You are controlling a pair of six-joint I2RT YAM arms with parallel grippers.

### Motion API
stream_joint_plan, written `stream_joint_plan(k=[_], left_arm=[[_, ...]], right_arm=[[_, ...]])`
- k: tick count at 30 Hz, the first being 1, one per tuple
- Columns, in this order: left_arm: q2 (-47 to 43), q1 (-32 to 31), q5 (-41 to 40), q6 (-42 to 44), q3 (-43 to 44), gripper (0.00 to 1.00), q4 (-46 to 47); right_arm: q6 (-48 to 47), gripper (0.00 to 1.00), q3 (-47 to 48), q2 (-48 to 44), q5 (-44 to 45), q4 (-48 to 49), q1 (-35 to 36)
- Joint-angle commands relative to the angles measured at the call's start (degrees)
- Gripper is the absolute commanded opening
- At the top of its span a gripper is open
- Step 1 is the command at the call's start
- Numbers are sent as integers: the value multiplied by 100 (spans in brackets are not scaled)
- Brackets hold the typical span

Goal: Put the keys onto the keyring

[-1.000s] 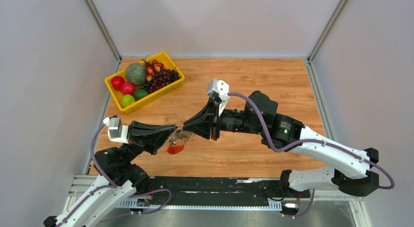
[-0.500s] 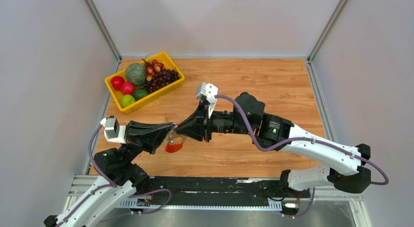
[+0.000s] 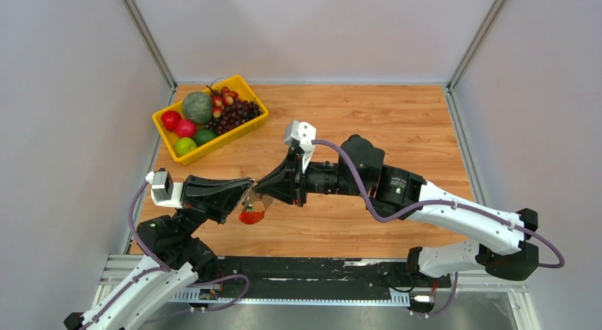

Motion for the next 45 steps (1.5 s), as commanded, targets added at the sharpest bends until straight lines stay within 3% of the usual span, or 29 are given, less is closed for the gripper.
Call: stream_joint_plan(k=[1,11,19,26,30,37,45], left_arm=[[49,-16,-30,-118,15,0,296],[-18,-16,-104,-302,-168,0,375],[-14,-16,-177,-375,-333,0,301],[-119,-16,14,-232,-66,3,-593],[-145,-16,185,-171,63,12,-952],[-183,-16,389,62,373,43,-1889],[-379,-16,555,512,775,60,-2934]], right_arm=[[-114,14,155,70,14,341,60],[-237,0,164,189,119,425,70],[-370,0,164,224,79,454,94],[-436,0,-39,-95,103,319,94],[-470,0,-130,-305,151,153,93],[-493,0,-348,-692,325,-164,94],[-371,0,-343,-858,266,-673,96]])
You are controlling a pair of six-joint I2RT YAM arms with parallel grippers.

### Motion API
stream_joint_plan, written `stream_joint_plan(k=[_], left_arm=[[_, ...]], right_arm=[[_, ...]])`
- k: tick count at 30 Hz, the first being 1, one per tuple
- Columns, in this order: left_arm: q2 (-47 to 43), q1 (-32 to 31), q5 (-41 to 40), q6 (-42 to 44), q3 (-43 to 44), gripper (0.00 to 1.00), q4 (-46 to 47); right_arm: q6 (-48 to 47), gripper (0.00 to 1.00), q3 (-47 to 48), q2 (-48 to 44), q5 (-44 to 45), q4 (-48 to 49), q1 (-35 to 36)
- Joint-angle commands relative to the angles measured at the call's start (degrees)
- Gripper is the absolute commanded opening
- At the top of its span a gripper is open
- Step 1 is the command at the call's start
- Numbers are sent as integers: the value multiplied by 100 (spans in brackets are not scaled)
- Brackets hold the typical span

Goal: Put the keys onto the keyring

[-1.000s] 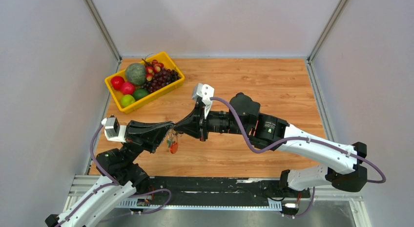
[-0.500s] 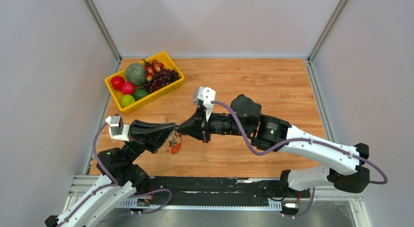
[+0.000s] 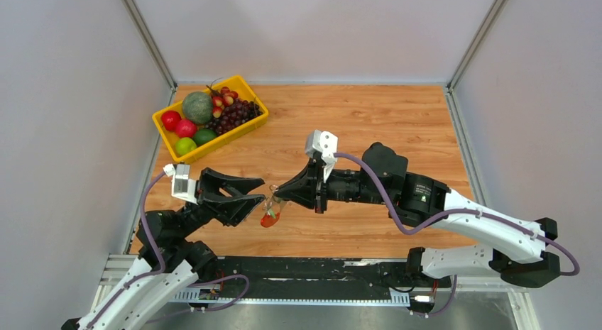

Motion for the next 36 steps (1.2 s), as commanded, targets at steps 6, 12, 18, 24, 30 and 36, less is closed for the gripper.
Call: stream_joint_plan(k=[6,12,18,24,30,36], left_arm=[[-71,-16,681,590,661,65,-996],[200,-16,1239,690,913,66,-1169],[540,-16,2127,843,1125,67,-1181],[924,-16,2825,1204,1531,67,-1617],[1077,-21,3245,1385,1702,66,-1799],[1214,-16,3367,1893,2052,62,-2620]], right_arm=[[188,0,38,-216,-258,-523,24],[202,0,223,-124,-696,-977,24],[64,0,790,258,-1227,-1644,24],[-61,0,1229,608,-1617,-2276,15],[-143,0,1453,845,-1701,-2576,15],[-143,0,1675,1032,-1748,-2721,2]])
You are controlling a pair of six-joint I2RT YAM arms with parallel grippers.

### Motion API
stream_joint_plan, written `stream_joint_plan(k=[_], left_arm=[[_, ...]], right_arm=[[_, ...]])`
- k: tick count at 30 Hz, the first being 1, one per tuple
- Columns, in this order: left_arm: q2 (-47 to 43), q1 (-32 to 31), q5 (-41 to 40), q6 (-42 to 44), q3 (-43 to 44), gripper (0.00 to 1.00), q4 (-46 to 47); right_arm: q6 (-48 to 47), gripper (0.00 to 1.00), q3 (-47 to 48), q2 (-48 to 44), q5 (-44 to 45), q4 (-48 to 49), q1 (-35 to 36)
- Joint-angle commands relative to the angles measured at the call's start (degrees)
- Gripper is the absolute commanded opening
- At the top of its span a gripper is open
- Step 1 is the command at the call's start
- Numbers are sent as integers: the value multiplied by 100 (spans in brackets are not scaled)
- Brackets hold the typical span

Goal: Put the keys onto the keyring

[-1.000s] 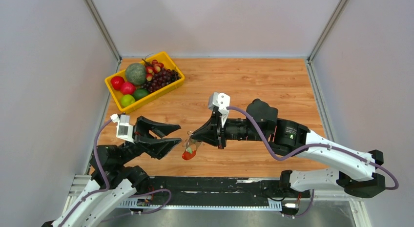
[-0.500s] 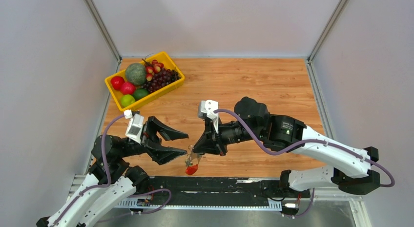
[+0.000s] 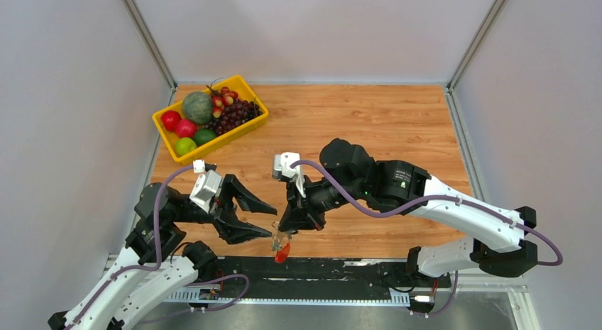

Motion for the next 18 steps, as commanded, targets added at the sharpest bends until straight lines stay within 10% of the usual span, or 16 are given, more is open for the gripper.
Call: stream_joint_plan(k=[1,18], left_arm=[[124,-16,202,592,482,61,-802],[376,-16,148,994,743,49,-1317]], right_arm=[[-72,0,441,68,-145,-87,6],[-149,0,764,284,-131,-308,6]])
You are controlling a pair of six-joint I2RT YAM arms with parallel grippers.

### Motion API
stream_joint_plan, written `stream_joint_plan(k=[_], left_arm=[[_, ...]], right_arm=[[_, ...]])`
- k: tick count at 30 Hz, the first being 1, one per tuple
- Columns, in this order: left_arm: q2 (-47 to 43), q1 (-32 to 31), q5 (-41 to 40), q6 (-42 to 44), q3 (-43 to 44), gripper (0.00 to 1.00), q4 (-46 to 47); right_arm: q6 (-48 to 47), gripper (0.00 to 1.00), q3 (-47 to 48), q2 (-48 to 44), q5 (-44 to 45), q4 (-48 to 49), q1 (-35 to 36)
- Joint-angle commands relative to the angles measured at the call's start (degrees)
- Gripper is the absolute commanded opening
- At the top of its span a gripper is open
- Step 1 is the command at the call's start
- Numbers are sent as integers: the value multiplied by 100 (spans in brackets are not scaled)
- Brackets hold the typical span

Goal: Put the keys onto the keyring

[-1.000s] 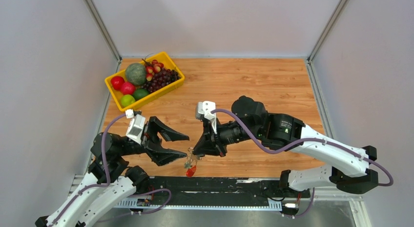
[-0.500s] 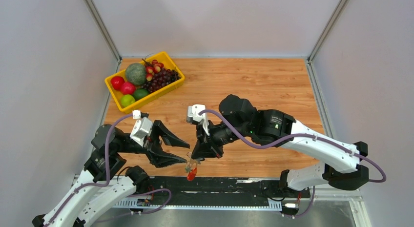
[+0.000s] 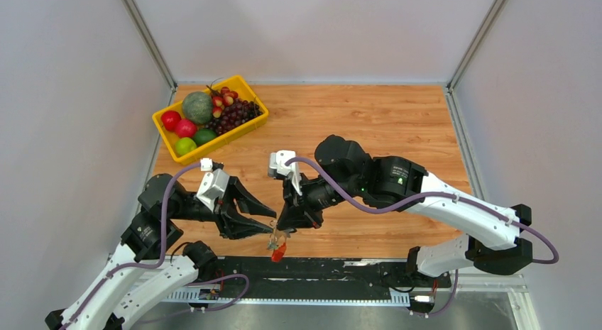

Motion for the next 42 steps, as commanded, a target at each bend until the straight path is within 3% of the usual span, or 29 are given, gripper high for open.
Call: stream_joint_plan(k=[1,9,16,42], left_arm=[[47,-16,39,158,146,48,-2],[67,-16,10,145,130,46,69],[154,-16,3,128,145,38,124],[255,-14,31,6,64,30,309]], right_arm=[[-98,0,294,-6,-100,36,8],[-157,0,264,-6,-71,4,6],[-175,0,224,-22,-74,-11,5],[-227,0,307,11,-67,-8,15]])
